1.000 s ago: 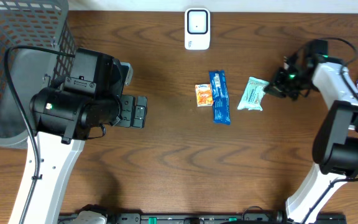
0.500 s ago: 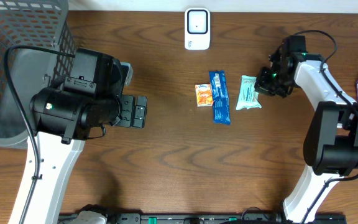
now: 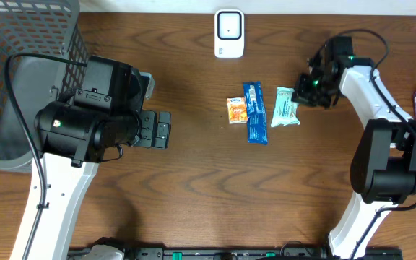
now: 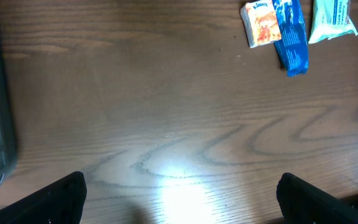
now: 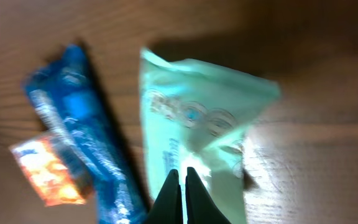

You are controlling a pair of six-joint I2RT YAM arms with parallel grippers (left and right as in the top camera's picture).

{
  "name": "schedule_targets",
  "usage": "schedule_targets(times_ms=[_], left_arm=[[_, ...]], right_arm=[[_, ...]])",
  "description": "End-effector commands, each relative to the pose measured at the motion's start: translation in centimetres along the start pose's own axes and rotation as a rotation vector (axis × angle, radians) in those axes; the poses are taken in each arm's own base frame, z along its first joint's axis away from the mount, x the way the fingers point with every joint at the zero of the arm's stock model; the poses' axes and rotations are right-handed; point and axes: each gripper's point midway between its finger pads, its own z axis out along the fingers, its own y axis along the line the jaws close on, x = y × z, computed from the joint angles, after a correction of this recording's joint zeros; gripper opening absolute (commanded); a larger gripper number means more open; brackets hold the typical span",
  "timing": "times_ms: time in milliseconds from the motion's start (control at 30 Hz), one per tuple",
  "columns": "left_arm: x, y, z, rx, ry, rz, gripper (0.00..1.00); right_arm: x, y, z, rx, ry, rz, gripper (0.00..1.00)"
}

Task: Scan the item barcode

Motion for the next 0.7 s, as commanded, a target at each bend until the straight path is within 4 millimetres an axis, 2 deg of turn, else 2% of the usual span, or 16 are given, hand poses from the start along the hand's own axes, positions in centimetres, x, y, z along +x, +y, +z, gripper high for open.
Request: schedule_targets(times_ms=[0,100,200,267,533,667], left_arm=[[-0.2,0.3,-0.2,-0.014,-0.005,-0.006,0.98],[-0.2,0.3,-0.2,-0.014,-0.005,-0.006,0.98],[-0.2,0.3,-0.2,-0.014,-0.005,-0.006,0.98],[-0.2,0.3,-0.2,-0.014,-0.005,-0.006,0.98],[-0.2,0.3,-0.2,-0.014,-0.005,-0.006,0.98],[-0.2,0.3,-0.2,-0.014,-0.005,-0.006,0.98]], right_arm=[[-2.4,2.5,-3.1,-0.048,-0.092,-0.075,0.01],[-2.6,1.8,-3.2,-0.004,-0.103,-0.072,0.01],[-1.8,0.6,-2.3,0.055,-0.078,-0.062,0.01],[-1.1,0.1,-1.3,0.074,-0.062,-0.064,0.01],[2.9,-1.2,4.5,0.084,-0.01,-0.066,0.01],[4.0,-2.8,5.0,0.155,0.015,-0.057,0.01]])
